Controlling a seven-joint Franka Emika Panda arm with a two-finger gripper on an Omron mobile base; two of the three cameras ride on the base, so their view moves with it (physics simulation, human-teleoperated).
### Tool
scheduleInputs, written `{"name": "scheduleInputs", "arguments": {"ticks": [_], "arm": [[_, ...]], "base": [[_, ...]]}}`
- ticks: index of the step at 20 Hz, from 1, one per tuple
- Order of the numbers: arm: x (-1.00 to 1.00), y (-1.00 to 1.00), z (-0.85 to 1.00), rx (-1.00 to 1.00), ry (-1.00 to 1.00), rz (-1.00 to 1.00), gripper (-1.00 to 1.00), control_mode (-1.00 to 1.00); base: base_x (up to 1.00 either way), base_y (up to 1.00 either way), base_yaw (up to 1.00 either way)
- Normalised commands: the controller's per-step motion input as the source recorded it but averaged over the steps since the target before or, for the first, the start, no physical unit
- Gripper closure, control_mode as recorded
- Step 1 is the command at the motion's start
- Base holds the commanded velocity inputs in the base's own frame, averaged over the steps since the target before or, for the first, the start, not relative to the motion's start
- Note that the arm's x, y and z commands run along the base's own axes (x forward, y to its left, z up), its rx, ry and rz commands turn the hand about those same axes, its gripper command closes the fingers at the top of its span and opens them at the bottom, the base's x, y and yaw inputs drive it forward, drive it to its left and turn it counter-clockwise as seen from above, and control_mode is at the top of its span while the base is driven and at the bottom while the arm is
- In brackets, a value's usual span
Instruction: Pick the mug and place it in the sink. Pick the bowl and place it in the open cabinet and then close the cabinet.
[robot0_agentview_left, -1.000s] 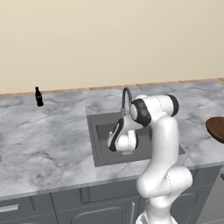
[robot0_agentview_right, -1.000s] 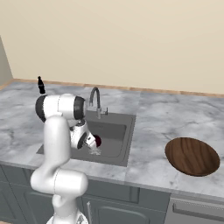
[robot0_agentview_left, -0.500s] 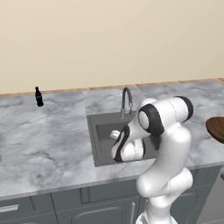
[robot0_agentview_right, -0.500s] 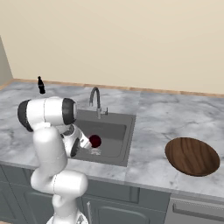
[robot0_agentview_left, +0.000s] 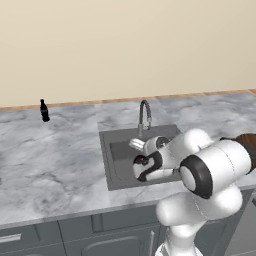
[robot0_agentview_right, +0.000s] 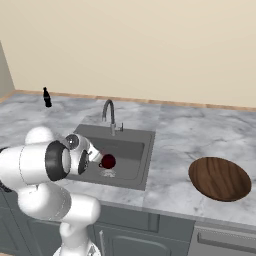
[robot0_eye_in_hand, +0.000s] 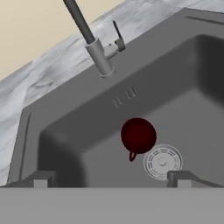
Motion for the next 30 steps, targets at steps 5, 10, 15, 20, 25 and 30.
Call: {"name": "scheduleInputs", "arguments": {"ticks": [5, 10, 15, 20, 25, 30], "arm": [[-0.07, 0.0, 1.0, -0.05, 0.12, 0.0, -1.0, -1.0], [-0.39, 0.0, 0.97, -0.01, 0.17, -0.02, -1.0, -1.0], [-0.67, -0.13, 0.74, 0.0, 0.09, -0.05, -1.0, -1.0], [-0.07, -0.43, 0.61, 0.0, 0.05, 0.0, -1.0, -1.0], [0.0, -0.23, 0.22, 0.0, 0.01, 0.03, -1.0, -1.0], [-0.1, -0.35, 0.14, -0.03, 0.0, 0.1, -1.0, -1.0]], "base": [[0.0, 0.0, 0.0], [0.0, 0.0, 0.0], [0.0, 0.0, 0.0], [0.0, 0.0, 0.0], [0.0, 0.0, 0.0], [0.0, 0.0, 0.0]]}}
